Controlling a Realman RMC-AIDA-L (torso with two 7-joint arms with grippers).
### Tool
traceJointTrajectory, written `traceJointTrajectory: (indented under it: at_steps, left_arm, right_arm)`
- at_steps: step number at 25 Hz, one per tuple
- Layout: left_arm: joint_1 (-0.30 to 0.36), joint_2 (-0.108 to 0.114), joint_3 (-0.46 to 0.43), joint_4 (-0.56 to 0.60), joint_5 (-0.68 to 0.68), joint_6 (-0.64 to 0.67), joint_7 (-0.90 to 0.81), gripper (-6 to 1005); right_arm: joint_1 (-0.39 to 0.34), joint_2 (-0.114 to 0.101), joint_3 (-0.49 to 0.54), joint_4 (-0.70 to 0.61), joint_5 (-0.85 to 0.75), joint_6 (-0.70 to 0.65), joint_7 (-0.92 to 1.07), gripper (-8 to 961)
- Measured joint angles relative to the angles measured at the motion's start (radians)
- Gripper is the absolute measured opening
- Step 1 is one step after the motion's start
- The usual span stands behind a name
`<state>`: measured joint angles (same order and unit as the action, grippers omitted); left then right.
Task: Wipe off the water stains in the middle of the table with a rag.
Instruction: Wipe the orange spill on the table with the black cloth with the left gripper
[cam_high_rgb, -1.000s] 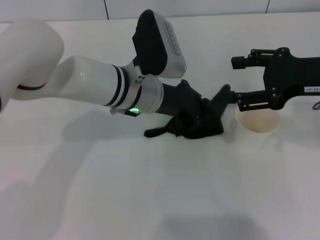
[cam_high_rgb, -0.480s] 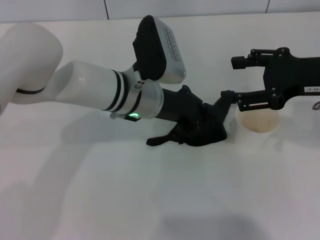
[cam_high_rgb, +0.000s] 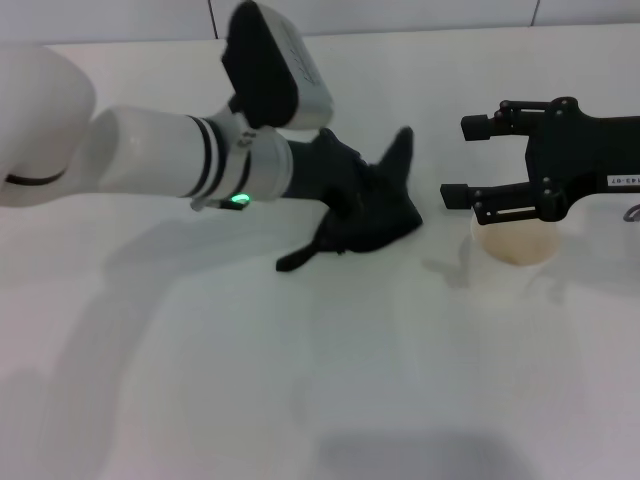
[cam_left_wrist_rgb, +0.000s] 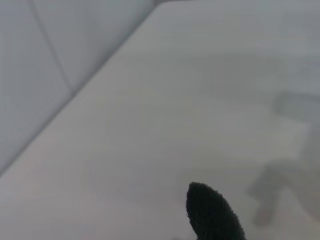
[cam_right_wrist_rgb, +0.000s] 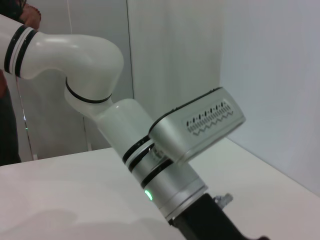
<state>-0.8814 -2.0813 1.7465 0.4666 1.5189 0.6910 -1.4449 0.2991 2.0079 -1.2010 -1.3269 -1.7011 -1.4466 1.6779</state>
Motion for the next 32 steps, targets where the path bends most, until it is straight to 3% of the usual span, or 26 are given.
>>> traceJointTrajectory:
  at_steps: [7, 24, 28, 32]
  left_arm:
    - [0.012, 0.001, -0.081, 0.004, 0.069, -0.007, -0.004, 87]
    - [-0.003, -0.011, -0.073, 0.015, 0.077, 0.068, 0.002, 89]
    - [0.029, -0.015, -0.061, 0.046, 0.074, 0.075, 0.0, 90]
    - [0.11, -0.013, -0.05, 0.133, 0.073, 0.073, -0.028, 91]
  right_arm:
    - [-0.001, 0.0, -0.002, 0.0, 0.0, 0.0, 0.0, 822]
    - [-0.002, 0.0, -0.003, 0.0, 0.001, 0.005, 0.0, 822]
    - [0.0, 0.0, -0.002, 0.002, 0.002, 0.007, 0.0, 822]
    - [-0.002, 0.0, 0.003, 0.005, 0.003, 0.008, 0.0, 822]
